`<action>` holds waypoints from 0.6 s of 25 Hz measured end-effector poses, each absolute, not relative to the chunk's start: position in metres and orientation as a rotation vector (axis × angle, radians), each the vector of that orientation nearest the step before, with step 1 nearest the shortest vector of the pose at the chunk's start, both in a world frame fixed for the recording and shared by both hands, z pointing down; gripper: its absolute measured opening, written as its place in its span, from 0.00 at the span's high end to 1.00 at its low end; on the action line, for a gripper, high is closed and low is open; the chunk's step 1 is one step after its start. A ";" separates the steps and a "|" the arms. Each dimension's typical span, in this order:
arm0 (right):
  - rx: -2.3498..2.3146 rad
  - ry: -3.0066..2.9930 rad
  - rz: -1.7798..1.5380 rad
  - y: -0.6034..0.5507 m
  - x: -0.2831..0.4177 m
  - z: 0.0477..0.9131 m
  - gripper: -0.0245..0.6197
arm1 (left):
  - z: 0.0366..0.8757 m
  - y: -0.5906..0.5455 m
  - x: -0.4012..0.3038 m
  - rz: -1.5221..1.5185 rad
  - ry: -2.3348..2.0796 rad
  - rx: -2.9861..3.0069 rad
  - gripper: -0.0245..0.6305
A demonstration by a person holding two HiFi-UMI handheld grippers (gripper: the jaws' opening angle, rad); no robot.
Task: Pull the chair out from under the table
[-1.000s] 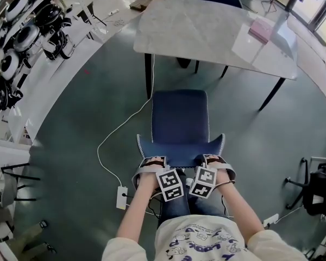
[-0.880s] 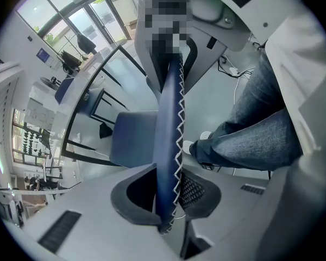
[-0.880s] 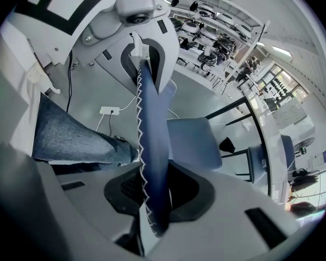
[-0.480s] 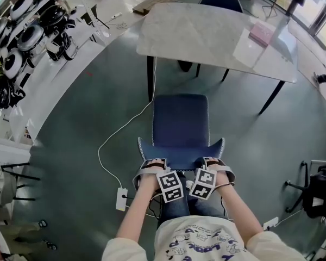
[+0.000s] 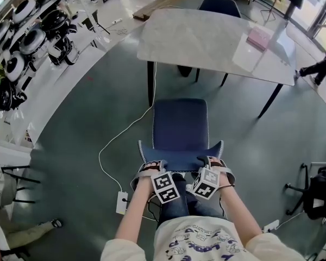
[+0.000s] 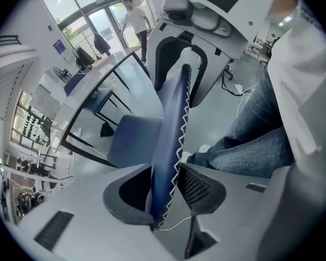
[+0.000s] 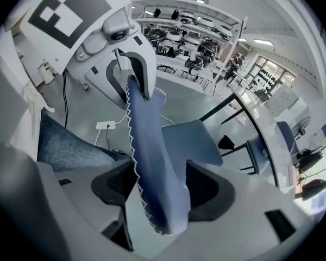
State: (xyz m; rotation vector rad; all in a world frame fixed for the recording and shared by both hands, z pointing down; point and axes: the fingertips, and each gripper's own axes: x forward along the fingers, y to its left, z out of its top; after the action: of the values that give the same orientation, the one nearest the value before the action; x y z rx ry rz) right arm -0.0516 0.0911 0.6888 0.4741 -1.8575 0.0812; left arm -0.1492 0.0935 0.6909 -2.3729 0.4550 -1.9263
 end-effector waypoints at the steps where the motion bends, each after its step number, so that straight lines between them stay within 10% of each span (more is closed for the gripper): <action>1: 0.479 -1.857 0.072 0.091 -0.050 0.686 0.51 | 0.687 0.095 -0.149 -1.915 0.475 -2.403 0.71; 15: 0.740 -2.234 0.142 0.055 -0.069 0.545 0.75 | 0.560 0.064 -0.158 -1.596 0.876 -2.541 0.80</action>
State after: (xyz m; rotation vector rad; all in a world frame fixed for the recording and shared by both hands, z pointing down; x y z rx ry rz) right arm -0.0686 0.0552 0.5450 0.7403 -2.2340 0.1417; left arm -0.1582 0.0639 0.5602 -2.5407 0.8761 -1.5957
